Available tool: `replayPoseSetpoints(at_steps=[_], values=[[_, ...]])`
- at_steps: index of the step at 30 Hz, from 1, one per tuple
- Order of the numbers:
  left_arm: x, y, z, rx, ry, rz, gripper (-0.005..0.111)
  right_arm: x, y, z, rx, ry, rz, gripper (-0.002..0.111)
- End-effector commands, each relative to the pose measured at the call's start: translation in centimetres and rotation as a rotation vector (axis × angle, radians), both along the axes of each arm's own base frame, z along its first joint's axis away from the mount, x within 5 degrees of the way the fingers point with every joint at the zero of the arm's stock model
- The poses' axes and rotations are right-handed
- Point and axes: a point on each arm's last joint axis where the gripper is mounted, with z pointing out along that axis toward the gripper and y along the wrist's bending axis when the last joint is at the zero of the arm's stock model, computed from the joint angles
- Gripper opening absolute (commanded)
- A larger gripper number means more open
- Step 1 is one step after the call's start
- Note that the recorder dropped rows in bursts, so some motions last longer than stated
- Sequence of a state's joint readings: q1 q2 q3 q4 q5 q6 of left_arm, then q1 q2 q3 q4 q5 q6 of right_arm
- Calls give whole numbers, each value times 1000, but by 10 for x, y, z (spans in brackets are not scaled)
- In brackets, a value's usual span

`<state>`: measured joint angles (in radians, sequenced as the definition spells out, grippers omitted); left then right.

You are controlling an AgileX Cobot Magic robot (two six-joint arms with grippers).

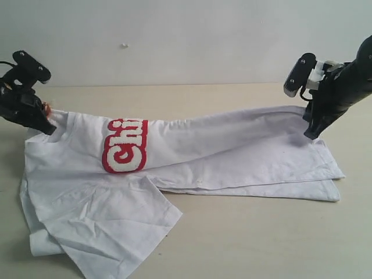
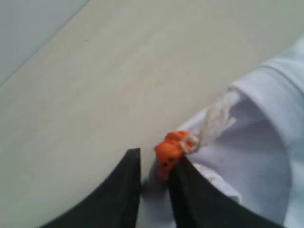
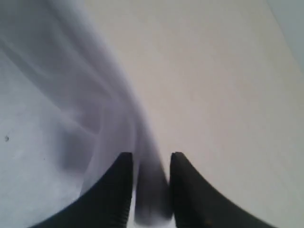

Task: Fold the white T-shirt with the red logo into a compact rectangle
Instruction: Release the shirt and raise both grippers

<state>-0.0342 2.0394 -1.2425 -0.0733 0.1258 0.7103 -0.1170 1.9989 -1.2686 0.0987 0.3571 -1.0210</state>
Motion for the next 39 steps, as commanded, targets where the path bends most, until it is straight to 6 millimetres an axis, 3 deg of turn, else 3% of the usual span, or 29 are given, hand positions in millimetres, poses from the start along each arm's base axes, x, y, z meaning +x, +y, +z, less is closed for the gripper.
replayPoseSetpoints(at_steps=[1, 4, 13, 19, 23, 27, 29, 36, 39], values=[[3, 2, -9, -58, -10, 72, 67, 2, -3, -6, 13, 5, -29, 52], [3, 2, -10, -36, -4, 50, 106, 1, -2, -7, 15, 17, -28, 62], [2, 7, 16, -28, -61, 46, 105, -1, -2, -1, 16, 19, -27, 78], [-20, 25, 37, -86, 114, 141, 105, -11, 4, 5, 108, 110, -62, 78], [-35, 41, 41, -266, 245, 295, 105, -16, 15, 6, 315, 173, -196, 78], [-45, 44, 41, -534, 389, 409, 105, -21, 25, 6, 471, 255, -280, 78], [-53, 41, 41, -613, 483, 391, 105, -25, 31, 7, 528, 310, -283, 75], [-87, 25, 32, -741, 786, 378, 105, -37, 43, 9, 644, 470, -264, 40], [-107, 21, 23, -751, 924, 378, 105, -39, 45, 10, 671, 498, -261, 35]])
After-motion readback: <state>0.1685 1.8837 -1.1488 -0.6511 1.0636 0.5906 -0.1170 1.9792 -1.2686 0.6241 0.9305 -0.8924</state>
